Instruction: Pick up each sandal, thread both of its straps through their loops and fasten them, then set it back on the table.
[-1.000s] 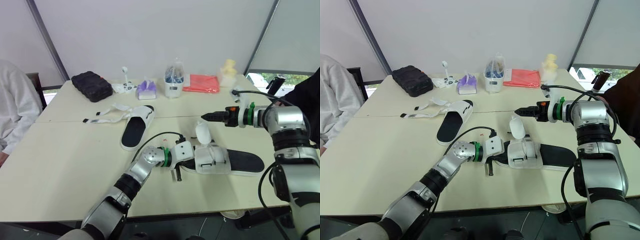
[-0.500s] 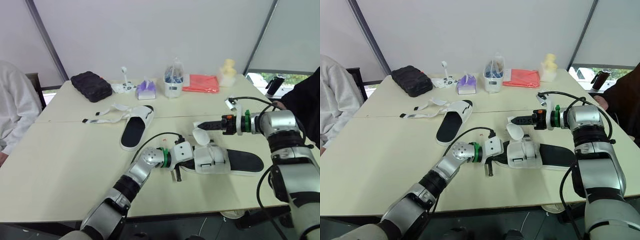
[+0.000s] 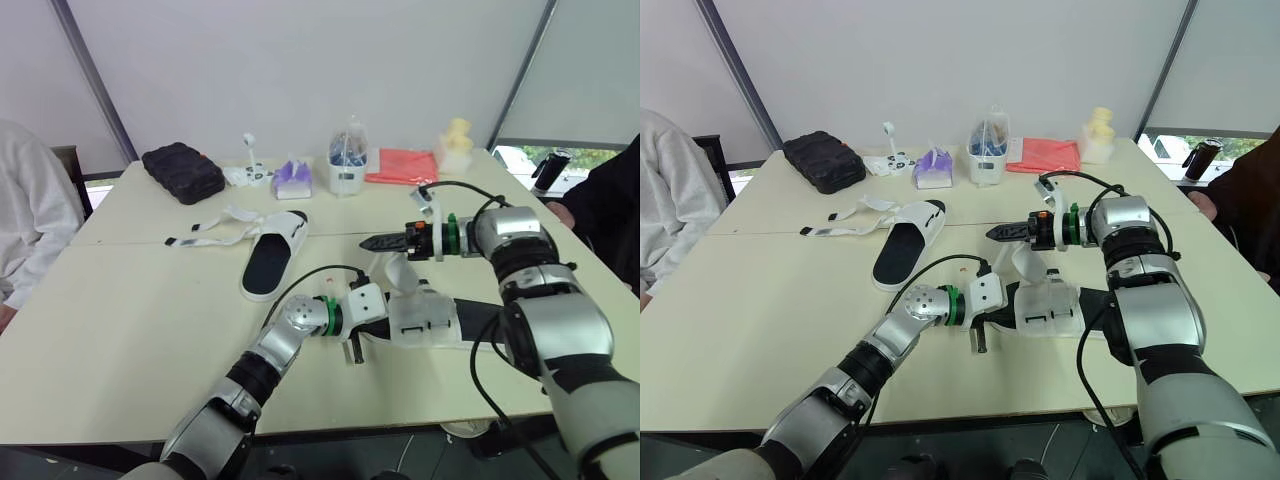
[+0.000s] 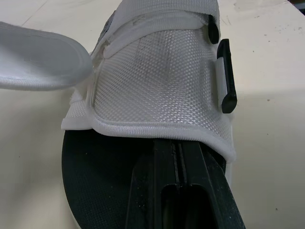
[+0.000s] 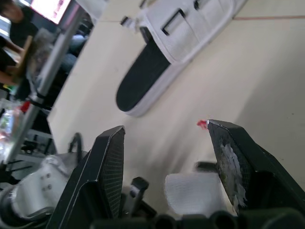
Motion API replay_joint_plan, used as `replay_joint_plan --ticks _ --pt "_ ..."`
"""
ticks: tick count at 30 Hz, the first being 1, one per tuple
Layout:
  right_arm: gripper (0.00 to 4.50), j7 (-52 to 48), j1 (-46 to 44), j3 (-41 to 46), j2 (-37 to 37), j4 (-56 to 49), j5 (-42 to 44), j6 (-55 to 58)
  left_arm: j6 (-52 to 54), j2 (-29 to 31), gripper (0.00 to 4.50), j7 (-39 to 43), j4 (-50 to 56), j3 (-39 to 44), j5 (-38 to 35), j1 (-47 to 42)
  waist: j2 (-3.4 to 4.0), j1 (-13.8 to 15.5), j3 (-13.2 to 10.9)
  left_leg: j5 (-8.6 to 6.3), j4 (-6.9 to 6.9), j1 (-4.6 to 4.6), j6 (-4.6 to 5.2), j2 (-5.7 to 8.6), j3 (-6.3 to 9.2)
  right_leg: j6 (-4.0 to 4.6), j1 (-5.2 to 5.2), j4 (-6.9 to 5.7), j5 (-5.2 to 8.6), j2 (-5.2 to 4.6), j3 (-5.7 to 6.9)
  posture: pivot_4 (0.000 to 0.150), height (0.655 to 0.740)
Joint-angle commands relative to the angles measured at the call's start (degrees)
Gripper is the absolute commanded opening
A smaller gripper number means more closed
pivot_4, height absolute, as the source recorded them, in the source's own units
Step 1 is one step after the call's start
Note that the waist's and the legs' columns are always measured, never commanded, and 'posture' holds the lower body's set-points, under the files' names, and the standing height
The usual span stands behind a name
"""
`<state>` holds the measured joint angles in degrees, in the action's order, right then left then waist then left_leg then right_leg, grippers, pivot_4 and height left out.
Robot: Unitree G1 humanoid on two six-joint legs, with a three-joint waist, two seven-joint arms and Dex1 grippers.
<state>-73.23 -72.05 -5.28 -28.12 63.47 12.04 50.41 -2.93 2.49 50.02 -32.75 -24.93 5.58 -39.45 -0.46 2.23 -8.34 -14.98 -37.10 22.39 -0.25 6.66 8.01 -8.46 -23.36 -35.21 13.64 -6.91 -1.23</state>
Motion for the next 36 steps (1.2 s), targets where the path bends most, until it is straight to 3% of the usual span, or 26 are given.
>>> replay_joint_plan --ticks 1,7,15,26,30,36 --pt "2.94 -2.90 -2.53 -1.15 -0.93 0.26 -2.37 -3.70 3.26 1.03 0.00 -1.14 -3.19 -1.59 2.78 2.19 0.00 0.00 0.00 0.00 0.00 0.00 0.00 0.01 0.00 0.00 0.00 0.00 0.00 0.00 0.00 0.150 0.7400" --pt "2.94 -2.48 -2.43 -3.07 -4.89 -1.92 -7.43 -15.00 3.67 1.34 0.00 -1.57 -2.39 -1.38 2.60 2.78 0.02 -0.10 -0.01 0.00 0.00 0.00 0.00 0.01 -0.01 0.00 0.01 -0.02 0.00 0.00 -0.01 0.150 0.7400" --pt "2.94 -2.79 -3.17 -0.88 -9.98 -0.85 -8.10 -15.66 2.57 1.03 0.00 -0.56 -3.92 -0.59 1.81 -0.20 0.03 0.00 -0.01 0.01 0.02 0.00 -0.02 0.01 -0.04 0.00 0.05 -0.02 0.00 0.00 -0.02 0.150 0.7400" --pt "2.94 -4.49 -1.12 0.57 -11.89 -3.39 -7.53 -12.33 10.47 4.52 0.00 12.57 3.23 1.34 -4.23 -6.08 0.29 -2.36 -0.18 -0.03 0.17 0.13 -0.11 -0.10 -0.14 0.01 -0.25 -0.07 0.01 0.04 -0.02 0.150 0.7400" --pt "2.94 -4.44 -0.77 1.36 -11.82 -4.02 -7.01 -10.89 8.46 3.43 0.00 13.30 -0.97 -0.32 -2.36 -8.85 0.46 -2.93 -0.30 -0.04 0.19 0.17 -0.12 -0.12 -0.22 0.01 -0.32 -0.05 0.01 0.04 -0.02 0.150 0.7400" --pt "2.94 -8.16 -1.24 0.89 -10.93 -3.87 -6.42 -6.33 1.72 1.36 0.00 8.16 -9.88 -5.79 5.59 -8.26 0.47 -2.12 -0.30 -0.05 0.09 0.15 -0.10 -0.11 -0.20 0.01 -0.18 -0.02 0.01 0.04 -0.02 0.150 0.7400"
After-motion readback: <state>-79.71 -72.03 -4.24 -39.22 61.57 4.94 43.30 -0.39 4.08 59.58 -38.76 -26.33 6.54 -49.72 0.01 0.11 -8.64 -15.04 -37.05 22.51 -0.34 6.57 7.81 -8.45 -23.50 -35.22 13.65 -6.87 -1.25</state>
